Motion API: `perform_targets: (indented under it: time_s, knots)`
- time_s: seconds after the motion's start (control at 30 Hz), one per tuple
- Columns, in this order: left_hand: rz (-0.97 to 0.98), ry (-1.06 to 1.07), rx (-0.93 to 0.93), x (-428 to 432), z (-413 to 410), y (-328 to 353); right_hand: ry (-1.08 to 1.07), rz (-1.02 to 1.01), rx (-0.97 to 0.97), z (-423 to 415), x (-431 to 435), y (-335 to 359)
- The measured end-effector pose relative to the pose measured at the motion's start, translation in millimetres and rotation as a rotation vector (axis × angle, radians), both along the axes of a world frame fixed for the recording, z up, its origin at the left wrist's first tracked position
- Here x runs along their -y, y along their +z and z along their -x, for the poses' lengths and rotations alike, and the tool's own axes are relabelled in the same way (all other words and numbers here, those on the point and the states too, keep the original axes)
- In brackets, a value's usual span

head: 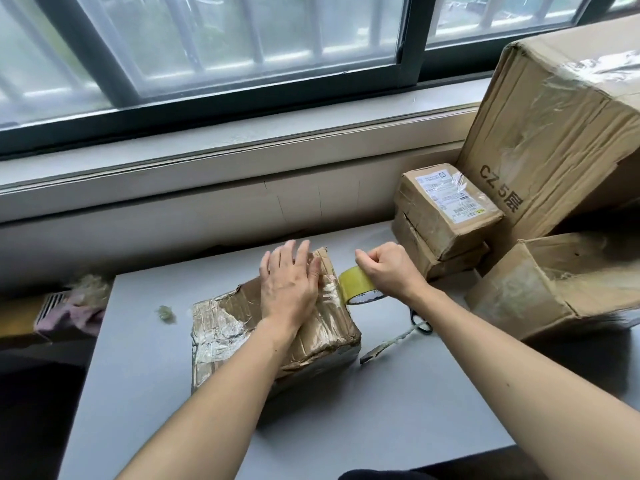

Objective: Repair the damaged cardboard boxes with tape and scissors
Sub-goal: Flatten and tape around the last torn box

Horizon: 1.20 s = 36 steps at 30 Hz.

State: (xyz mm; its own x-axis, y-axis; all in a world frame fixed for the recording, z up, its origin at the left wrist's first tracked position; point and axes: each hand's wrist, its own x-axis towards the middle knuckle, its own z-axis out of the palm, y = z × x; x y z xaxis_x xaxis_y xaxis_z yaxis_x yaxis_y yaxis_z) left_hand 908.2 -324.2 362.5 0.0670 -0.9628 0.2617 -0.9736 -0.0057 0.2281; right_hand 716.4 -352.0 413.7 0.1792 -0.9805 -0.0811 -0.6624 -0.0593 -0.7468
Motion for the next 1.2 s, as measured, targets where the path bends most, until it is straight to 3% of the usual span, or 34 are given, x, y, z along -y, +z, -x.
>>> perform_targets:
  time_s: [0.17,0.4,0.57,0.73,0.87,0.97,1.2]
  knots:
    - [-0.069,-0.304,-0.237,23,25,4,0.010,-0.055,0.086,0,6,6]
    - [0.030,-0.269,0.005,25,44,-5,-0.054,-0.131,0.149,22,3,-5]
    - [0.122,-0.262,0.031,30,39,-15,-0.036,-0.083,0.104,16,4,-2]
    - [0.171,-0.274,0.033,33,40,-16,-0.168,-0.096,0.256,24,8,-26]
    - [0.148,-0.335,-0.013,25,31,-12,0.017,-0.084,-0.093,39,5,-44]
    - [0.089,-0.324,-0.036,22,29,-9,0.020,-0.084,-0.228,35,1,-57]
    - [0.002,-0.312,-0.087,2,-6,-1,0.086,-0.142,-0.167,4,-11,-64]
